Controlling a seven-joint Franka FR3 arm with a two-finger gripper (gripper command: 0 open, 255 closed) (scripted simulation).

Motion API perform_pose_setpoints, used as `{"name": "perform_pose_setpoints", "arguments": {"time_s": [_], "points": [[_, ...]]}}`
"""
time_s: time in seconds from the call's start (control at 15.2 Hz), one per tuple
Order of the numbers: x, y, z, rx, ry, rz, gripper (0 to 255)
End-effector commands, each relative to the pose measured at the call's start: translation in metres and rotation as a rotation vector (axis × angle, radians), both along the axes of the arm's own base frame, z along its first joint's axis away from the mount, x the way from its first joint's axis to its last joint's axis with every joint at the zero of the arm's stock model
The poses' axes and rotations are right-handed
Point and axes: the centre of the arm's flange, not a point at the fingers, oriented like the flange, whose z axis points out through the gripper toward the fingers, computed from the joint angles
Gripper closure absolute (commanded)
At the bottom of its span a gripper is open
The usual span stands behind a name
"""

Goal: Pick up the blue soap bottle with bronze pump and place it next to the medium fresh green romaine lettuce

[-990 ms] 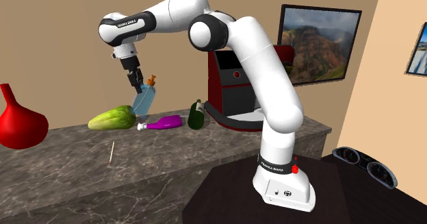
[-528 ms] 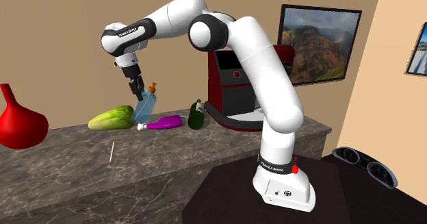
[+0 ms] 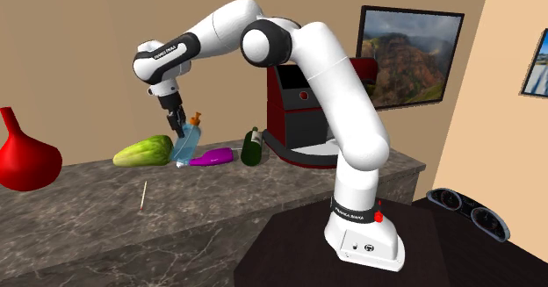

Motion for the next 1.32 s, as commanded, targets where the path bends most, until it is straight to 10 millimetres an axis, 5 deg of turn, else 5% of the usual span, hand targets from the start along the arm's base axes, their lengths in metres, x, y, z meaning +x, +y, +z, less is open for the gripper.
{"name": "perform_pose_setpoints", "arguments": {"time_s": [0.0, 0.53, 0.59, 0.92, 1.25], "points": [[0.000, 0.000, -0.018, 0.000, 0.009, -0.001, 255], [0.000, 0.000, -0.018, 0.000, 0.009, -0.001, 255], [0.000, 0.000, -0.016, 0.000, 0.009, -0.001, 0], [0.000, 0.000, -0.018, 0.000, 0.009, -0.001, 0], [0.009, 0.006, 0.031, 0.000, 0.009, -0.001, 0]]}}
